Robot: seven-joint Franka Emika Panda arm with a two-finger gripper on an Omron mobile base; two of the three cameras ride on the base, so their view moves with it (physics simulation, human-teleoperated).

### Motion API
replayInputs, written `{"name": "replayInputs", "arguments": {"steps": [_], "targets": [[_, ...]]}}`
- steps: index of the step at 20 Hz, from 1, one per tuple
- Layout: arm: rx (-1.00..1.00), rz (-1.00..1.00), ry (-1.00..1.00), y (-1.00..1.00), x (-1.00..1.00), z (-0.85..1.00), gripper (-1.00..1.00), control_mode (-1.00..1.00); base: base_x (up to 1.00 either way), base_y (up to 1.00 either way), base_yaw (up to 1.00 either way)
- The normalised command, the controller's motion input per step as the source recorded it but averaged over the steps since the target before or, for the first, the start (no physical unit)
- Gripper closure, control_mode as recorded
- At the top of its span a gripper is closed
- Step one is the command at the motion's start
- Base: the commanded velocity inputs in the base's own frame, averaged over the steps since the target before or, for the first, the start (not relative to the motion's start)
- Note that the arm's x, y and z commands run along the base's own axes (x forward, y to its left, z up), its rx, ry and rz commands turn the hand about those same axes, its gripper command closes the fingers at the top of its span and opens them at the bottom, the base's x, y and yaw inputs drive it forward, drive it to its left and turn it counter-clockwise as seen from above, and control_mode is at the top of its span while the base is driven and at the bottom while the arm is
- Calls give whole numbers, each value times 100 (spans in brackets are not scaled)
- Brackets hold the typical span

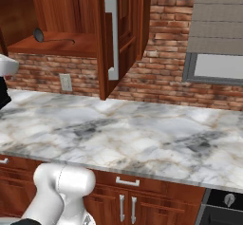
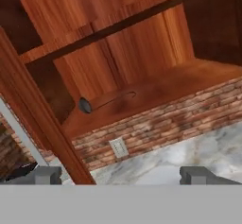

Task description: Open the cabinet and move the ladle to the pot. Then close the cabinet.

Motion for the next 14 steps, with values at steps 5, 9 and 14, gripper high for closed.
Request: {"name": "replayInputs", "arguments": {"steps": [5, 9, 14], "targets": [[28, 34, 6, -29, 17, 0, -100, -100, 0, 0, 0], [26, 35, 1, -6, 46, -3, -100, -100, 0, 0, 0], [21, 35, 0, 0, 48, -5, -100, -100, 0, 0, 0]]}}
